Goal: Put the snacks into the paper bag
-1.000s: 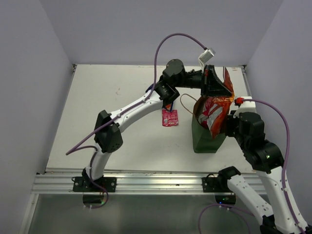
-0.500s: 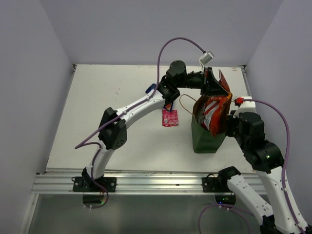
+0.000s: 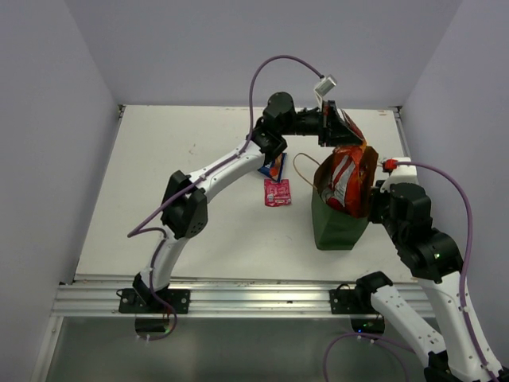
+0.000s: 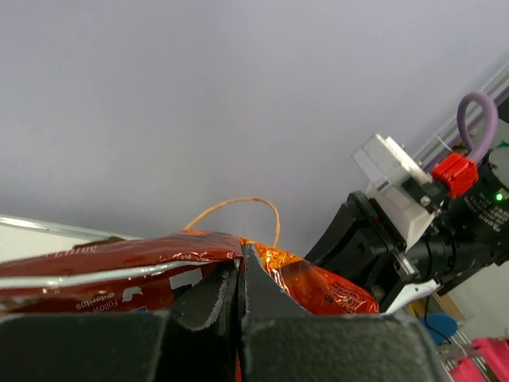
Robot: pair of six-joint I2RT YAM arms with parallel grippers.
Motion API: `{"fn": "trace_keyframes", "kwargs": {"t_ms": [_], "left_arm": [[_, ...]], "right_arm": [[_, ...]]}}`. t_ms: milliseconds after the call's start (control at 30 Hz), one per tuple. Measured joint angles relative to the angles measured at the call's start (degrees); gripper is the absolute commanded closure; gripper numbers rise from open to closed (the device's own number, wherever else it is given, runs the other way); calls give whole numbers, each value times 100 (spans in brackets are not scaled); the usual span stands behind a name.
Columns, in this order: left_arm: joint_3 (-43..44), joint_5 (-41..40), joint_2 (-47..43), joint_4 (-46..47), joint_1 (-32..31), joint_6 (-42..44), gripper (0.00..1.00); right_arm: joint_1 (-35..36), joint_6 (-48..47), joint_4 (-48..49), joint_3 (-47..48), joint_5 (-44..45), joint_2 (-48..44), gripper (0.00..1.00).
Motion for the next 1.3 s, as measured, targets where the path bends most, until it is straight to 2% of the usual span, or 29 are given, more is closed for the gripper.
{"fn": "trace_keyframes", "kwargs": {"t_ms": [133,233,467,633,733,1000,1300], "left_arm": [[-337,358,-22,9,-116,72,100],[-490,509,-85,-470,-293,446,100],[-313,251,-367,-2680,-817,1956,100],[697,-581,-306,-4603,-1008,2914,100],[1209,-1082,-280,-5298,-1058,3263,100],[1370,-2094,-90,-6317,-1200,3663,100],[1366,-2516,262,-6800,-1290,3711,100]], "right_arm": [[0,0,4,0,0,0,100],[0,0,4,0,0,0,100],[0,0,-13,-2,-4,2,100],[0,0,-7,-2,-2,0,100],[0,0,-2,-2,-2,0,100],[0,0,2,-2,-4,0,100],[0,2,2,-2,-4,-2,100]]}}
